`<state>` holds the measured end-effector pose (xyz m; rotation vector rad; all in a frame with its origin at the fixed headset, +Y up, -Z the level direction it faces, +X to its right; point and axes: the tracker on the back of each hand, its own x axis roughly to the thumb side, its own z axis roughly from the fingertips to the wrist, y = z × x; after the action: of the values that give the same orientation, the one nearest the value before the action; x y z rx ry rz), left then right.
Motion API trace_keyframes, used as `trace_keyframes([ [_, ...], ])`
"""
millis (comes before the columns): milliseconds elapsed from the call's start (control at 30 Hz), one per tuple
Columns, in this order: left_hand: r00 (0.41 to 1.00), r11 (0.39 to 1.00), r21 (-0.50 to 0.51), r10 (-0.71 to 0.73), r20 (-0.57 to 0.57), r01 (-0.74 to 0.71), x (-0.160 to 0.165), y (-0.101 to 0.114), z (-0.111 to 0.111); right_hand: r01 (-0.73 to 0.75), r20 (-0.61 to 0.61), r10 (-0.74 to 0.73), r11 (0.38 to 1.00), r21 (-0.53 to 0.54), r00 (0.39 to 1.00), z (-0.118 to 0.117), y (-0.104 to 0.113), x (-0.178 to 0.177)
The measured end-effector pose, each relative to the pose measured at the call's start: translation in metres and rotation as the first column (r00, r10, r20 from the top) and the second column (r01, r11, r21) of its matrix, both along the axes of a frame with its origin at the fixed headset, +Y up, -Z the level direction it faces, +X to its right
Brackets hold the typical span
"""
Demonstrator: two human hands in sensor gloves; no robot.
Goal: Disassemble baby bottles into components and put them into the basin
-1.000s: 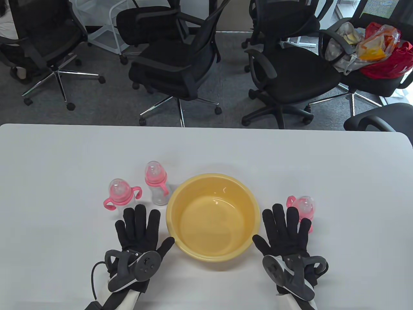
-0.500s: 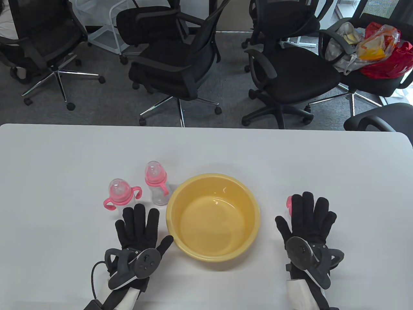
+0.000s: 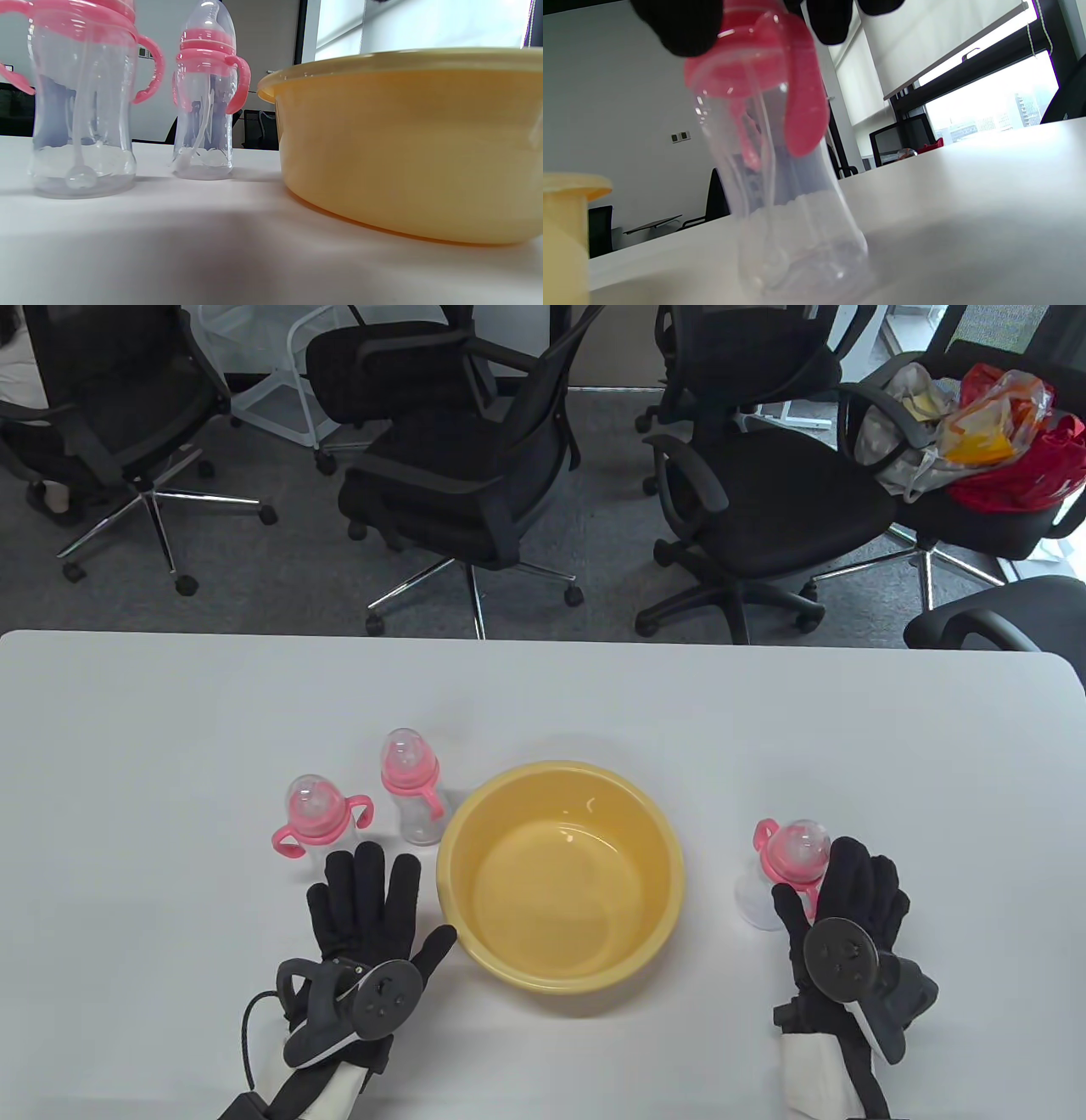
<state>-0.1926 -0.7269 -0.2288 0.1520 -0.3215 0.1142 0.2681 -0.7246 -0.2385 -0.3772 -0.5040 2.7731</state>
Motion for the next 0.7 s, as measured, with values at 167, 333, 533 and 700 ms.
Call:
trace_keyframes([
  [167,1.000,1.000,-0.002,0.001,0.002,-0.001,0.000,-0.001,0.000,0.013,0.017,-0.013,0.999,-0.029,1.000,-0.001,-0.002,0.002],
  [333,1.000,1.000,-0.004,0.003,0.004,-0.003,0.000,-0.001,0.000,-0.006,0.050,0.007,1.000,-0.022,0.999,0.000,-0.002,0.001],
  [533,0.999,0.999,0.010,0.031,0.015,-0.032,0.006,0.005,-0.004,0.010,0.039,-0.013,0.997,0.082,0.999,0.000,0.006,-0.005],
  [700,0.989,0.989,0.023,0.149,0.017,-0.149,0.013,0.028,-0.016,-0.011,-0.006,0.013,0.980,0.199,1.000,0.003,0.032,-0.017],
])
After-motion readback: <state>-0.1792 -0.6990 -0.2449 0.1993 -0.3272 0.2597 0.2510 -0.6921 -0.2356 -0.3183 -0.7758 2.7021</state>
